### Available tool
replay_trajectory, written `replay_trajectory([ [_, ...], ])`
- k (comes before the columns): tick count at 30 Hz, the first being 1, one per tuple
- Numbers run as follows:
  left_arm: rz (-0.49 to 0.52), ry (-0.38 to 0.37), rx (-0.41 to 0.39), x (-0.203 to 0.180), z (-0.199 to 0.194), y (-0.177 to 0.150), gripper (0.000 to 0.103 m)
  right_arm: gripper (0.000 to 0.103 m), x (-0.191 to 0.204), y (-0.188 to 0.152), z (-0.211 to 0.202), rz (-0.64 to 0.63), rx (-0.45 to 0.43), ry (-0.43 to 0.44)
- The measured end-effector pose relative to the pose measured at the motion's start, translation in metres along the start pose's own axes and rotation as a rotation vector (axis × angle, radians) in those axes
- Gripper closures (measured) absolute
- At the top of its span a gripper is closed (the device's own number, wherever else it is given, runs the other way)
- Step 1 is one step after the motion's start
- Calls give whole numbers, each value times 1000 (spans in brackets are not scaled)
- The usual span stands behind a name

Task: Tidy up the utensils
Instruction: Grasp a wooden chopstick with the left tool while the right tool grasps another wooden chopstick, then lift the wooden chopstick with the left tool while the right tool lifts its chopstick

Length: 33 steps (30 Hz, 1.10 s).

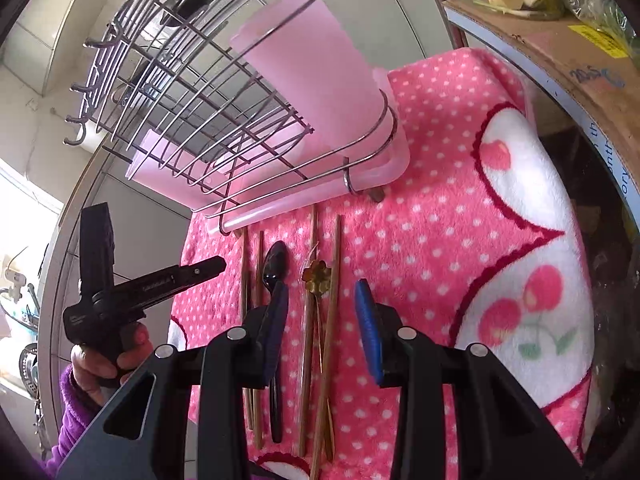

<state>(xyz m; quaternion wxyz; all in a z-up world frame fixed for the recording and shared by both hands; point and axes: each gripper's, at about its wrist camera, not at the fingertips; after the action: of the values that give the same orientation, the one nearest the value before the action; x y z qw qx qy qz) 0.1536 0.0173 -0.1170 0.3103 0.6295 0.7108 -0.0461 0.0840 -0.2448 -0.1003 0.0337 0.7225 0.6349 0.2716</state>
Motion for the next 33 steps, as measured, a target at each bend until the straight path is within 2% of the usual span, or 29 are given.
replay_trajectory([
  [6,-31,8,24,4,28,-1,88,68,-4,-1,5,14,13,-3],
  [8,-19,21,14,1,30,0,89,68,-3,-1,8,14,19,-4],
  [9,-7,30,11,-1,31,-2,96,68,-2,-1,9,10,21,-9],
  [14,32,17,25,-6,20,-10,96,69,4,-4,18,-7,38,-35],
  [17,36,1,36,1,5,-17,97,80,10,-6,26,-21,65,-46],
  [22,46,15,57,15,-2,-30,98,82,26,-10,39,-53,95,-64],
  [27,12,-8,53,29,4,-38,98,82,37,-13,55,-87,107,-132],
  [29,7,-14,46,29,4,-38,98,96,36,-16,60,-91,104,-163],
  [33,5,-33,48,35,0,-36,97,100,28,-18,53,-62,79,-168],
])
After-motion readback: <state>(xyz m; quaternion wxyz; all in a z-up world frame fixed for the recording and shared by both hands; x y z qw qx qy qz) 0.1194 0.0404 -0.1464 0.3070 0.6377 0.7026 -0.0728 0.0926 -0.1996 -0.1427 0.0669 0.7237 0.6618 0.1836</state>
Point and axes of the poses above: each gripper's, at about its wrist camera, not at the fingertips, and z roughly the way its jaws point, x to its left, y to its top, and after that the axes turned 15 degrees about -y, right-handed
